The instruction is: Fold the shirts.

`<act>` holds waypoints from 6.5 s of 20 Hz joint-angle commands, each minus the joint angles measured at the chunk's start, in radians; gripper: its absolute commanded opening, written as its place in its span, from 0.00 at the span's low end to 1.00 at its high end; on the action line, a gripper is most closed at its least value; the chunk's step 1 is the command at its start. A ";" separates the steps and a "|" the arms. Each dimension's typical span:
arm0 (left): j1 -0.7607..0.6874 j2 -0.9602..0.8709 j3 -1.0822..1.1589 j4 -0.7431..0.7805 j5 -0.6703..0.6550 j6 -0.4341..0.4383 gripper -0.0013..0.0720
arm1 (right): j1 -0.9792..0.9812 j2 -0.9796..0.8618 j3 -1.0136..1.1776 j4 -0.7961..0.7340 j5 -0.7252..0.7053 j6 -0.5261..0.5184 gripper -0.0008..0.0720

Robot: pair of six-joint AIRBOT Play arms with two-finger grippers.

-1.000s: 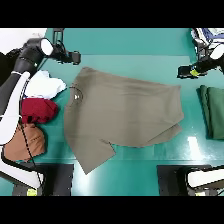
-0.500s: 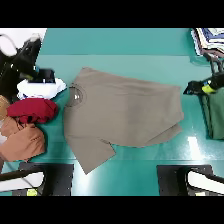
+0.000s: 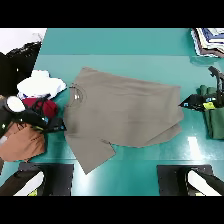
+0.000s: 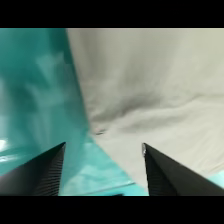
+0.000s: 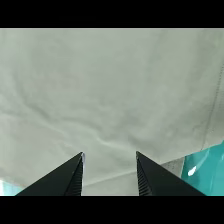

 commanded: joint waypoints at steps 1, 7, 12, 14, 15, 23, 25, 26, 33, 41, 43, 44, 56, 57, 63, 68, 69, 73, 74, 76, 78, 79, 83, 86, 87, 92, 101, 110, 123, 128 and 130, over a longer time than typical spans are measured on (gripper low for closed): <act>0.001 0.026 -0.137 -0.093 0.108 -0.002 0.79 | -0.003 0.056 -0.016 0.021 0.004 -0.006 0.53; 0.001 0.026 -0.156 -0.176 0.218 0.000 0.44 | -0.003 0.090 -0.016 0.011 0.021 -0.006 0.51; 0.001 0.026 -0.090 -0.176 0.186 0.035 0.05 | -0.003 0.032 -0.021 -0.253 0.158 0.063 0.51; 0.001 0.026 -0.039 -0.176 0.140 0.070 0.05 | -0.003 0.041 -0.079 -0.322 0.149 0.085 0.51; 0.001 0.026 -0.019 -0.176 0.126 0.077 0.05 | -0.003 0.051 -0.127 -0.320 0.134 0.088 0.51; 0.001 0.026 0.003 -0.177 0.126 0.078 0.05 | 0.000 -0.048 -0.388 -0.127 -0.050 0.099 0.52; 0.001 0.026 0.003 -0.177 0.127 0.078 0.05 | 0.000 -0.082 -0.385 -0.098 -0.087 0.098 0.50; 0.001 0.026 0.003 -0.177 0.126 0.078 0.06 | -0.001 -0.087 -0.385 -0.086 -0.101 0.094 0.40; 0.001 0.029 0.115 -0.177 0.016 0.077 0.05 | -0.001 0.089 -0.302 -0.082 -0.113 0.039 0.03; 0.001 0.119 1.076 -0.174 -0.021 0.069 0.05 | -0.001 0.263 0.472 -0.093 -0.206 0.040 0.03; 0.001 0.119 1.313 -0.172 0.008 0.069 0.05 | -0.001 0.263 0.634 -0.103 -0.208 0.039 0.03; 0.001 0.119 1.410 -0.171 0.016 0.062 0.05 | -0.001 0.263 0.699 -0.132 -0.202 0.039 0.03; 0.001 0.120 1.407 -0.269 0.050 -0.068 0.05 | -0.001 0.235 0.943 -0.397 -0.006 0.089 0.03; 0.001 0.109 1.332 -0.249 0.035 -0.068 0.05 | -0.001 0.209 0.908 -0.397 0.025 0.092 0.03; 0.001 -0.115 0.914 -0.246 -0.087 0.017 0.05 | 0.018 -0.063 0.612 -0.397 0.132 0.092 0.03; -0.001 -0.415 0.775 -0.250 0.108 0.083 0.05 | 0.100 -0.328 0.461 -0.397 -0.043 0.092 0.03; -0.007 -0.470 0.776 -0.253 0.160 0.116 0.05 | 0.112 -0.377 0.462 -0.397 -0.104 0.092 0.03; -0.030 -0.635 0.858 -0.270 0.417 0.158 0.05 | 0.128 -0.555 0.608 -0.396 -0.260 0.093 0.03; -0.030 -0.661 0.897 -0.276 0.451 0.157 0.05 | 0.129 -0.592 0.667 -0.396 -0.259 0.093 0.03; -0.030 -0.693 0.966 -0.272 0.462 0.158 0.05 | 0.128 -0.636 0.751 -0.397 -0.236 0.093 0.03; -0.030 -0.694 0.991 -0.269 0.418 0.177 0.05 | 0.128 -0.647 0.784 -0.397 -0.180 0.092 0.03; -0.030 -0.692 0.995 -0.256 0.359 0.203 0.05 | 0.128 -0.644 0.783 -0.399 -0.143 0.092 0.03; -0.046 -0.688 0.956 -0.100 0.080 0.175 0.05 | 0.128 -0.618 0.717 -0.400 -0.032 0.092 0.03; -0.058 -0.685 0.895 -0.040 0.049 0.172 0.05 | 0.128 -0.562 0.557 -0.399 -0.040 0.092 0.03; -0.058 -0.686 0.876 -0.039 0.053 0.156 0.05 | 0.128 -0.547 0.496 -0.397 -0.057 0.092 0.03; -0.058 -0.686 0.770 -0.035 0.071 0.145 0.06 | 0.128 -0.507 0.315 -0.342 -0.184 0.093 0.03; -0.040 -0.488 0.649 0.019 -0.071 0.106 0.70 | 0.070 -0.303 0.218 -0.317 -0.095 0.099 0.57; -0.043 0.008 -0.105 -0.163 0.036 -0.008 0.70 | -0.082 -0.042 -0.008 -0.114 -0.089 0.025 0.57; -0.137 0.066 -0.306 -0.403 0.241 0.051 0.69 | -0.088 -0.032 -0.006 -0.107 -0.076 0.020 0.57; -0.218 0.066 -0.278 -0.472 0.309 0.067 0.05 | -0.151 -0.030 -0.016 -0.119 0.021 0.020 0.57; -0.218 0.066 -0.247 -0.471 0.269 0.100 0.05 | -0.224 -0.014 -0.070 -0.155 0.061 0.020 0.57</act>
